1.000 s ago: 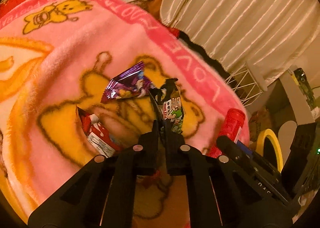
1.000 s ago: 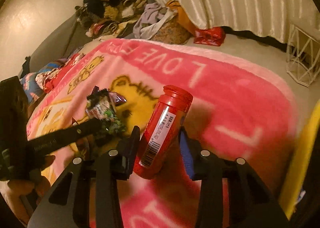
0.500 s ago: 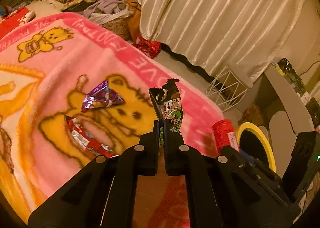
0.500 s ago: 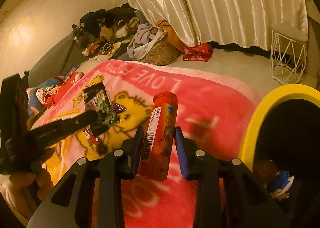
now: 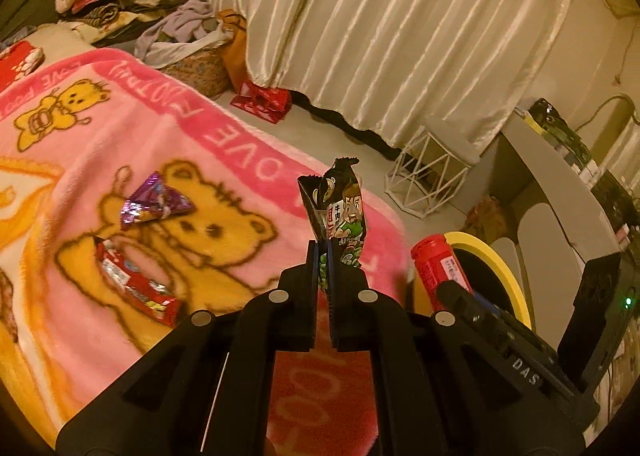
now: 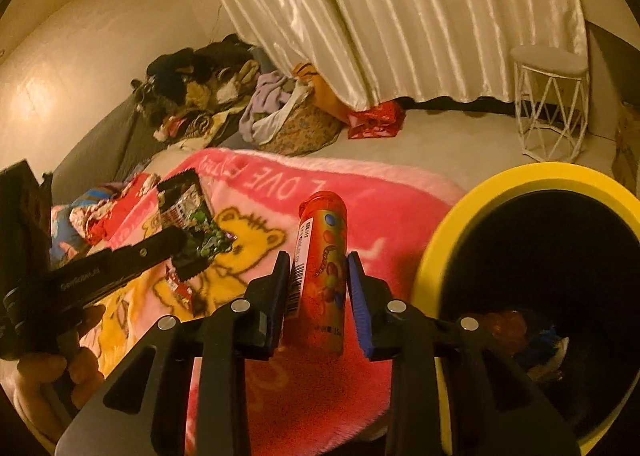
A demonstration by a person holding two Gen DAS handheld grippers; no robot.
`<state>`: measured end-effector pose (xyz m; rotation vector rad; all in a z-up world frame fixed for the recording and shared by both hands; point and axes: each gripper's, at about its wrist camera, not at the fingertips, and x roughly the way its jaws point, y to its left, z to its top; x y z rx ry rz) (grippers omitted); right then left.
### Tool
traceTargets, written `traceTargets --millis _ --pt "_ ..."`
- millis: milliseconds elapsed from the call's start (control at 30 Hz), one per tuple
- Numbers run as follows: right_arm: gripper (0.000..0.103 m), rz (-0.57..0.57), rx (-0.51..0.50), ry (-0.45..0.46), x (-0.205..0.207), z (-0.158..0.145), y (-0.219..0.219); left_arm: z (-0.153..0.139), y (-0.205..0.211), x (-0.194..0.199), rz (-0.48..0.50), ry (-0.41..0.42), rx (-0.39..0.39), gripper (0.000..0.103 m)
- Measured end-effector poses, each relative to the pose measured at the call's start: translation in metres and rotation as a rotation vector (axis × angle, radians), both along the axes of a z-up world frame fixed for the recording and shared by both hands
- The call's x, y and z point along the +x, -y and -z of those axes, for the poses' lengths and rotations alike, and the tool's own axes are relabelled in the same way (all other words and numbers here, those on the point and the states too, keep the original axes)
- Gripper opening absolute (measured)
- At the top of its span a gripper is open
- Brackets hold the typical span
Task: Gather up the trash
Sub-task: 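Carry the snack packet in the left gripper and red tube in the right gripper over the bin, then open both grippers to drop the snack packet and red tube into the bin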
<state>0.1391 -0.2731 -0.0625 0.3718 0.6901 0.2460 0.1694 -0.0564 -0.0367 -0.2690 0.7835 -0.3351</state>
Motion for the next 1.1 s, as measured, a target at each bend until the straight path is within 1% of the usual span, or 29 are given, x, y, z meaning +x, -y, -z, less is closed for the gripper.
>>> traceTargets --millis 200,533,867,1100 --pt "0.028 0.072 0.005 0.004 -0.009 -0.002 0.028 -0.002 0.025 -0.005 0.055 0.005 0.001 0.001" --pt "0.028 0.188 0.006 -0.013 -0.023 0.006 0.070 0.001 0.069 -0.015 0.160 0.009 0.013 0.001" --pt "0.028 0.257 -0.005 -0.015 -0.036 0.011 0.098 0.001 0.097 -0.022 0.231 0.016 0.026 0.001" --pt "0.028 0.292 -0.009 -0.015 -0.041 0.008 0.107 0.000 0.112 -0.026 0.271 0.023 0.033 0.001"
